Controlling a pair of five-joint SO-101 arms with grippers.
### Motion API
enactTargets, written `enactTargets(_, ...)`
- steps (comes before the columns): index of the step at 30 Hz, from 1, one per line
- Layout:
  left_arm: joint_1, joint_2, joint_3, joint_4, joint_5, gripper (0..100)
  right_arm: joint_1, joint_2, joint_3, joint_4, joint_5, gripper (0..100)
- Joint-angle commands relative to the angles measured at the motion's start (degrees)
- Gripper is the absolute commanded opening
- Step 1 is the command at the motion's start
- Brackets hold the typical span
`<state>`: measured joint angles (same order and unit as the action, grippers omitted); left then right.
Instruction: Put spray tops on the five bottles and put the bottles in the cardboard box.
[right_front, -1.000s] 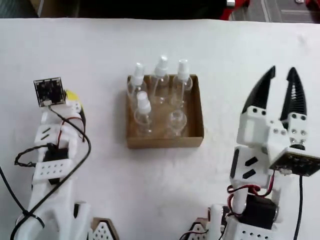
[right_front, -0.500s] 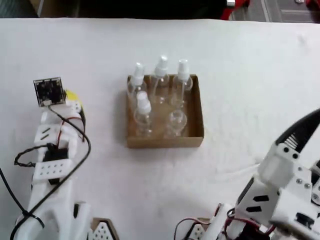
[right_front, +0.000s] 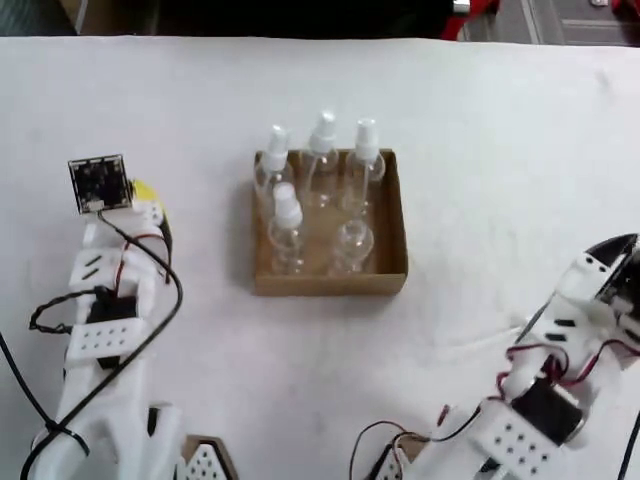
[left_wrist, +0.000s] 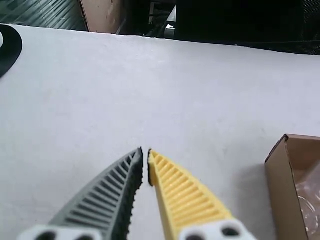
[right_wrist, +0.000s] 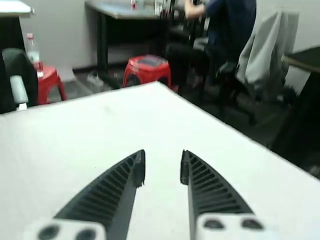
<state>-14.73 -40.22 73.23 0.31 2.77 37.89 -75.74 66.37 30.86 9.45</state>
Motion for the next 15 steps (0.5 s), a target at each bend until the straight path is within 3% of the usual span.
enactTargets(1,0.84,0.31,-0.35,-0.97,-0.53,3,0.13,12.44,-1.85,-1.54,-3.34,10.1)
enactTargets(11,0.84,0.31,-0.53,-0.97,-0.53,3,-1.63,56.57,-20.31,-4.35,-8.00,10.3)
enactTargets(15,0.84,0.31,-0.62,-1.05,-0.53,3,-1.63,72.75,-30.51,2.24,-8.26,16.4)
